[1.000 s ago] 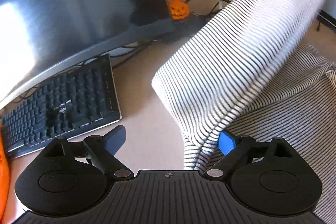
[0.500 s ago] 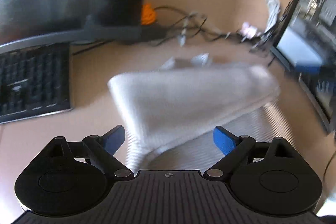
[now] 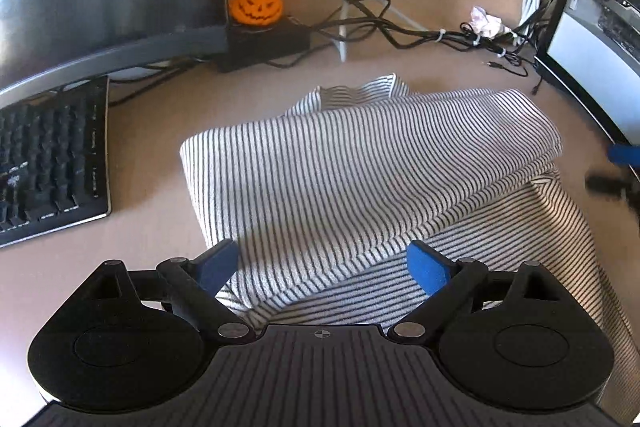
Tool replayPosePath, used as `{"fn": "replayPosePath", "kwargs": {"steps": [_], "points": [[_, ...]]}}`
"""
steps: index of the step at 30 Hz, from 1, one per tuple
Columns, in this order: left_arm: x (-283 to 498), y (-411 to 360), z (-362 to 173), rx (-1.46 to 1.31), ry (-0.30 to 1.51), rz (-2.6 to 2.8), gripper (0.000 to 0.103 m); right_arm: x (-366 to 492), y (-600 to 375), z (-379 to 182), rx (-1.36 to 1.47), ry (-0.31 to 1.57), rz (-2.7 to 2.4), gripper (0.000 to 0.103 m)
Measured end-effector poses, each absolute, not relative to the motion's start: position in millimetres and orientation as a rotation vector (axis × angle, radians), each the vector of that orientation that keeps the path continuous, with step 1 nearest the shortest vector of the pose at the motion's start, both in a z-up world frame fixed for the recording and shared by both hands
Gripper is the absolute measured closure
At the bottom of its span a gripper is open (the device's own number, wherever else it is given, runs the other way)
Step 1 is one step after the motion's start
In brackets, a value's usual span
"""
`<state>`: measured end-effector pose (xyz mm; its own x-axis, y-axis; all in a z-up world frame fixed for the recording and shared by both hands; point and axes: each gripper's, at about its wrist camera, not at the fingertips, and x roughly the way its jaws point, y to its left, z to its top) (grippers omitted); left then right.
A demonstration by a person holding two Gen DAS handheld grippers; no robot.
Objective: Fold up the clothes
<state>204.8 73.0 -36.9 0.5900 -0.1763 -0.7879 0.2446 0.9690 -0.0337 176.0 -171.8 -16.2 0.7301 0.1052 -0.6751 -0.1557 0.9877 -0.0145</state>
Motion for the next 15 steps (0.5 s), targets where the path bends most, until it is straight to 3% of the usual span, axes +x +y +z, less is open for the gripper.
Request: {"fn": "replayPosePath", "kwargs": {"steps": [6, 9, 12, 15], "points": [[206, 72, -38, 0.097, 0.903, -0.243, 0.008, 213, -164, -29, -0.022, 0.776, 0.136, 0.069], [207, 75, -35, 0.073, 0.899, -0.244, 0.008, 226, -153, -31, -0.042, 0.771, 0.144, 0.084], [206, 82, -20, -0.001, 0.845, -0.297, 0.008, 221, -144, -19, -0.13, 0.706, 0.16, 0.084], [218, 84, -21, -0.049, 0.862, -0.307, 0.007, 234, -143, -39, -0.241, 0.767, 0.123, 0.084]]}}
